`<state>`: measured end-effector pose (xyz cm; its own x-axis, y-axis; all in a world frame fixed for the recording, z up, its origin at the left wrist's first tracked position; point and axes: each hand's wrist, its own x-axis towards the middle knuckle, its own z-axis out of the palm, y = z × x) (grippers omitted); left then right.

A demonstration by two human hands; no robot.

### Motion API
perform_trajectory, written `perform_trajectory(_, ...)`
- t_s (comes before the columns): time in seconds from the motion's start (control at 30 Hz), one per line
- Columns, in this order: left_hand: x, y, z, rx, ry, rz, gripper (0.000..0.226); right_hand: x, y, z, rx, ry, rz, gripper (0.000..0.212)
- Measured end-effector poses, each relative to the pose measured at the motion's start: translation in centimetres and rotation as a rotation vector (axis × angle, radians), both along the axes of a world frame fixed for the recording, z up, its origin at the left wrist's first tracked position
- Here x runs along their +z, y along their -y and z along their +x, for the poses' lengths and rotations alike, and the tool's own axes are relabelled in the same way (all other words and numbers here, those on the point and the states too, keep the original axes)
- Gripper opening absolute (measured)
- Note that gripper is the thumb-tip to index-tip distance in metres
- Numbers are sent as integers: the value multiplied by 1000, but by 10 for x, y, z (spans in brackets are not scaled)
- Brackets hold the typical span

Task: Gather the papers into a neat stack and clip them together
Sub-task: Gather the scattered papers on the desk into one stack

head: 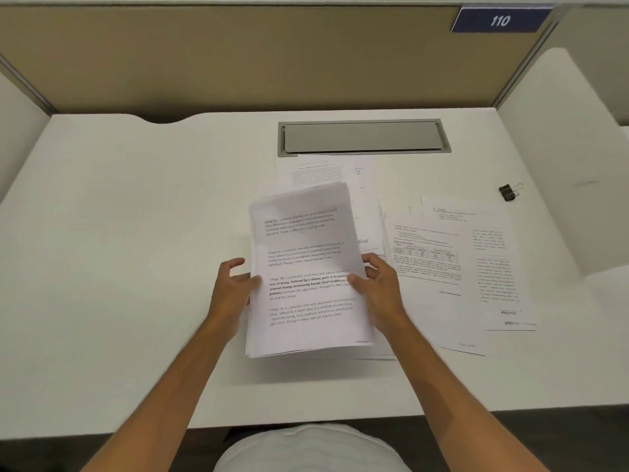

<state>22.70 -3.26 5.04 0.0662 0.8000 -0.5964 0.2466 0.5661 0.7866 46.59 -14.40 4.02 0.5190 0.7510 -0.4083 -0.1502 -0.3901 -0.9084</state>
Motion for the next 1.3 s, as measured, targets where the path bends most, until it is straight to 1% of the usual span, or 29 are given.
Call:
perform_trajectory(0.07, 3, -6, 5, 20, 28, -9, 42, 5, -7, 9, 5, 9, 10, 28)
perform_trajectory(0.17, 7, -21, 20, -18, -32, 52, 22, 10, -26, 22, -10, 93, -34, 24)
perform_trajectory(0.23, 7, -28, 31, -29, -100, 86, 20, 10, -38, 25, -27, 204, -127, 19)
perform_trajectory(0.3, 5, -35, 43, -44, -184, 119, 18, 5, -53, 26, -20, 357, -261, 15)
perform_trajectory(0.37, -1, -42, 54, -52, -270, 148, 19, -3, -65, 24, 2, 487, -383, 12)
perform_trajectory(0.47, -7, -45, 65, -42, -372, 166, 17, -3, -77, 19, 28, 557, -521, 23)
perform_trajectory(0.57, -11, -47, 69, -56, -452, 176, 20, -2, -85, 12, 30, 569, -586, 33)
perform_trajectory(0.63, -15, -51, 69, -60, -458, 156, 21, -3, -88, 10, -13, 503, -594, 39)
perform_trajectory(0.8, -17, -60, 68, -23, -380, 42, 15, -6, -90, 15, -118, 314, -578, 51)
perform_trajectory(0.9, -17, -62, 67, 1, -332, 2, 22, -7, -91, 18, -112, 241, -556, 62)
perform_trajectory(0.97, -17, -64, 66, 10, -295, -27, 31, -7, -90, 20, -100, 209, -505, 64)
perform_trajectory(1.03, -18, -66, 66, 7, -266, -34, 31, -6, -88, 21, -80, 208, -423, 60)
perform_trajectory(1.13, -16, -68, 65, -29, -234, 32, 15, -5, -85, 21, -19, 293, -329, 42)
perform_trajectory(1.2, -12, -69, 66, -49, -213, 95, 13, -3, -84, 24, -42, 330, -307, 37)
perform_trajectory(1.3, -3, -79, 71, -73, -166, 161, 14, 3, -89, 34, -118, 357, -283, 36)
